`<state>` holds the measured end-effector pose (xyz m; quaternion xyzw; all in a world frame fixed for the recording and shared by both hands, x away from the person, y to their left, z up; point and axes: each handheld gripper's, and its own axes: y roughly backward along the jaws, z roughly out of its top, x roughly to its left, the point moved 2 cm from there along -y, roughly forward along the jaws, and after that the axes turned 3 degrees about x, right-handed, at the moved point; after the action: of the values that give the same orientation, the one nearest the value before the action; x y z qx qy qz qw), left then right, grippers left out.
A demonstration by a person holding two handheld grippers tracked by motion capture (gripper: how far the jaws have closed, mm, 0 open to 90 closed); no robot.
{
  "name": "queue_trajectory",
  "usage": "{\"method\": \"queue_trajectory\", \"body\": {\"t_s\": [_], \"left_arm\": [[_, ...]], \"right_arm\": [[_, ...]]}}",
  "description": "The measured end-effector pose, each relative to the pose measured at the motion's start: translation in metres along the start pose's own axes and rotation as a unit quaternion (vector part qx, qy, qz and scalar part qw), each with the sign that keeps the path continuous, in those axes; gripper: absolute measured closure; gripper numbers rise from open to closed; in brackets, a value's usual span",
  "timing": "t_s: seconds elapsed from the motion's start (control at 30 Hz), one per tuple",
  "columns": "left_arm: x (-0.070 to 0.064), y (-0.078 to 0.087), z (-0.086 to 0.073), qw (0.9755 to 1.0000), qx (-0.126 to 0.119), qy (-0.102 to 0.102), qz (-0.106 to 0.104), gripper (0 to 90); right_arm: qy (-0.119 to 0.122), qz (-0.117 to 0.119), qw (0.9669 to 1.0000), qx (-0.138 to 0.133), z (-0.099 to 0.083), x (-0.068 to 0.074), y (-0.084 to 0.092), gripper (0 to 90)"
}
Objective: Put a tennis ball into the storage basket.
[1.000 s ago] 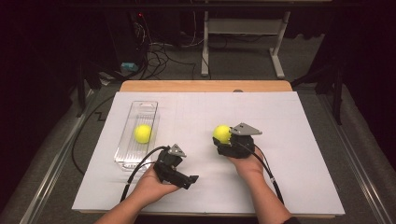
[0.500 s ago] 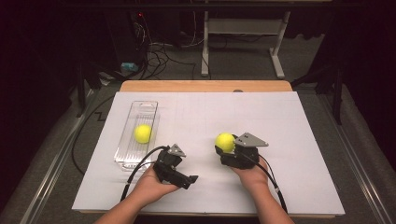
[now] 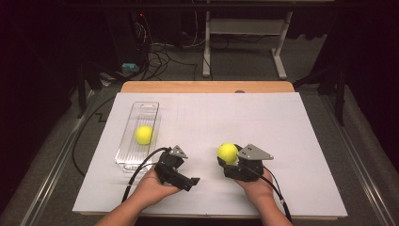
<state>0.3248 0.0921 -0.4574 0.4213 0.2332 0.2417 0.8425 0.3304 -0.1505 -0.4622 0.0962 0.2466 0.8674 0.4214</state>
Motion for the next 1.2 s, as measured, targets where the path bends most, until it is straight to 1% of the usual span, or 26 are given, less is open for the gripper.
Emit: {"method": "queue_trajectory", "body": {"t_s": [0.07,0.13,0.27,0.37,0.47,0.57,0.73,0.83,0.9,1.03,1.13,1.2], "left_arm": [[0.0,0.0,0.0,1.0,-0.001,0.002,-0.003,0.7],[0.0,0.0,0.001,1.0,0.003,-0.001,-0.003,0.7],[-0.002,0.001,0.002,1.0,0.004,0.002,-0.005,0.7],[-0.003,0.002,0.003,1.0,0.006,0.001,-0.006,0.8],[-0.004,0.004,0.004,0.9999,0.011,0.001,-0.005,0.8],[-0.005,0.006,0.003,0.9998,0.02,-0.002,0.0,0.7],[-0.004,0.014,0.004,0.9994,0.032,-0.005,0.007,0.7],[-0.003,0.021,0.007,0.9994,0.034,0.001,-0.004,0.8],[-0.002,0.024,0.01,0.9993,0.038,0.0,-0.004,0.7],[-0.003,0.032,0.016,0.9988,0.048,-0.006,0.003,0.7],[-0.003,0.036,0.02,0.9985,0.055,-0.003,-0.001,0.8],[-0.003,0.038,0.023,0.9979,0.064,-0.006,0.0,0.8]], "right_arm": [[0.003,0.003,1.0,0.0,0.0,0.002,0.0,26.8],[0.008,0.005,1.0,0.001,0.0,0.004,-0.001,26.8],[0.018,0.016,0.9997,0.006,-0.001,0.01,-0.005,27.0],[0.021,0.023,0.9995,0.007,-0.002,0.013,-0.008,27.0],[0.018,0.027,0.9994,0.009,-0.003,0.015,-0.01,27.0],[0.022,0.03,0.9993,0.011,-0.003,0.017,-0.012,27.0],[0.024,0.034,0.9991,0.01,-0.002,0.022,-0.015,27.0],[0.029,0.037,0.9989,0.008,-0.002,0.025,-0.017,27.0],[0.033,0.04,0.9986,0.007,-0.001,0.028,-0.019,27.0],[0.038,0.045,0.9982,0.007,0.0,0.033,-0.02,27.0],[0.04,0.049,0.998,0.005,0.0,0.035,-0.021,27.0],[0.039,0.05,0.9979,0.005,0.0,0.035,-0.02,27.0]]}}
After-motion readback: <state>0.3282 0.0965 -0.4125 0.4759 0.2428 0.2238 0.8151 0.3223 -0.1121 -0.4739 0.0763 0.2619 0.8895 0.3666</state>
